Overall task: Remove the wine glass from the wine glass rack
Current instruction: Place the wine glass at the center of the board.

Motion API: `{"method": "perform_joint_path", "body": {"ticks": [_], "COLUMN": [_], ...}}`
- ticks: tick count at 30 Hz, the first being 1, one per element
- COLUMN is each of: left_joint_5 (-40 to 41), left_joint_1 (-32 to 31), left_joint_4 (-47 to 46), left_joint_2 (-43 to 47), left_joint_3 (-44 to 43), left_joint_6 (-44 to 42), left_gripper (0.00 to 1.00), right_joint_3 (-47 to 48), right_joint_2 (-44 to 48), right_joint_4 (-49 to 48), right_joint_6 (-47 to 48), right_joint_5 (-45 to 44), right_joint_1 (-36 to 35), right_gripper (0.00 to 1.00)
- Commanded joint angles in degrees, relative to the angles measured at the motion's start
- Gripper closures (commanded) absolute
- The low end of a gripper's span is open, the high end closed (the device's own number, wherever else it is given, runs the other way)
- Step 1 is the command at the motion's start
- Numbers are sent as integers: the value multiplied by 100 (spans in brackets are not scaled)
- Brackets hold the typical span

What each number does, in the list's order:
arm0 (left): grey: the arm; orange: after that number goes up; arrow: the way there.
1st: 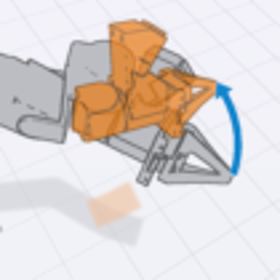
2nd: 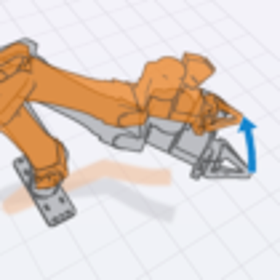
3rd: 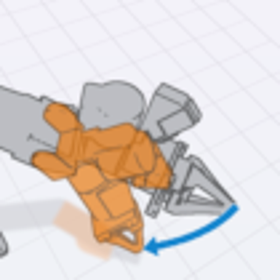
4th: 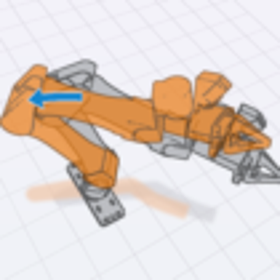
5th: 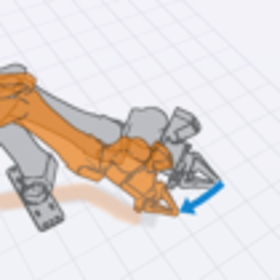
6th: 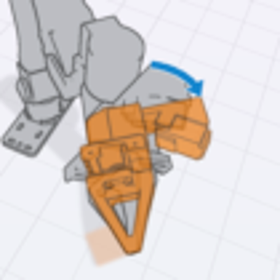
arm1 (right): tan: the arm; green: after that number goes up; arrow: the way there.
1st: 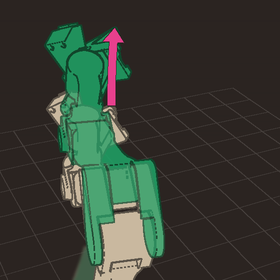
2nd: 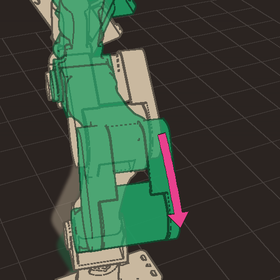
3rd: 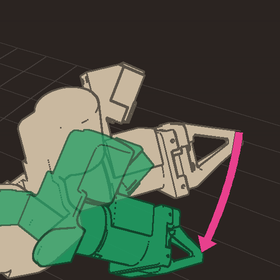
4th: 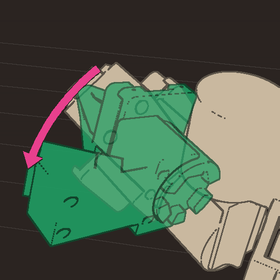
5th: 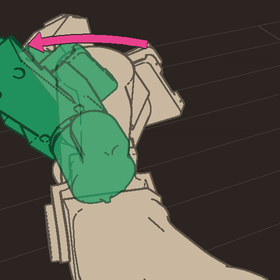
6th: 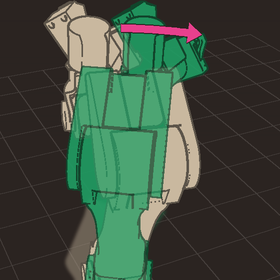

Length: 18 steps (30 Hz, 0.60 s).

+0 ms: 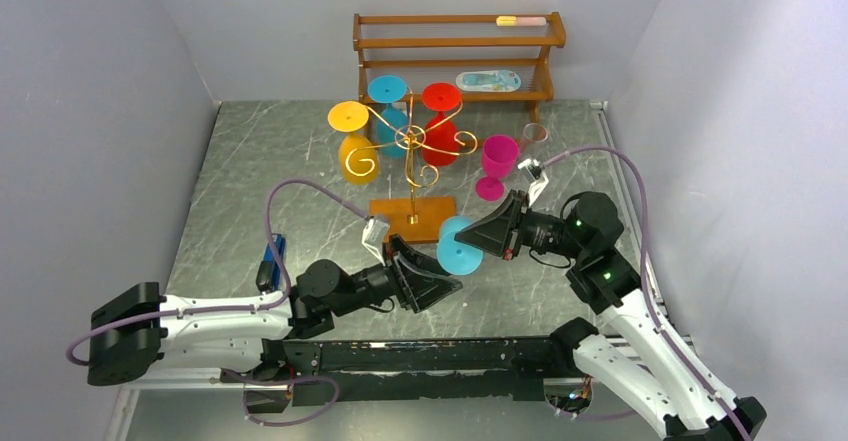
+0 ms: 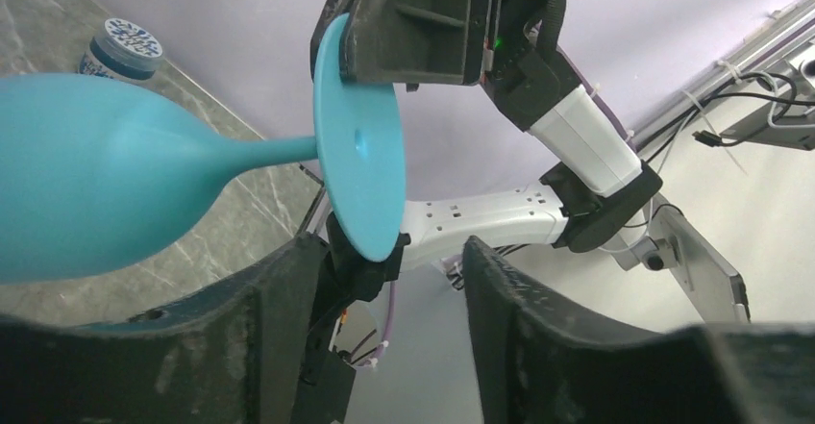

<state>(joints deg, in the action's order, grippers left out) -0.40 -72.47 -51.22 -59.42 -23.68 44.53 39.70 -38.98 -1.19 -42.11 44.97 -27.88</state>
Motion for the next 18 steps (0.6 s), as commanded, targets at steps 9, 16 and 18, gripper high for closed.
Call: {"method": "perform_joint_path", "body": {"ticks": [9,16,18], "left_joint_5": [805,888,958], "left_joint_1": [-136,-136,-136], "left_joint_4": [-824,-644,-748], "left_joint_2": [-52,142,175], "left_joint_3": [112,171,254], "left_joint_6": [68,27,73], "left_gripper": [58,68,74], "right_joint_3": [310,250,248], "right_joint_2": [-262,-248,-285], "right_joint_4": [486,178,166], "right_joint_6": [519,374,331], "right_joint_5": [-186,124,196], "right_joint_1": [-346,-350,-345], "right_gripper": [100,100,100]}}
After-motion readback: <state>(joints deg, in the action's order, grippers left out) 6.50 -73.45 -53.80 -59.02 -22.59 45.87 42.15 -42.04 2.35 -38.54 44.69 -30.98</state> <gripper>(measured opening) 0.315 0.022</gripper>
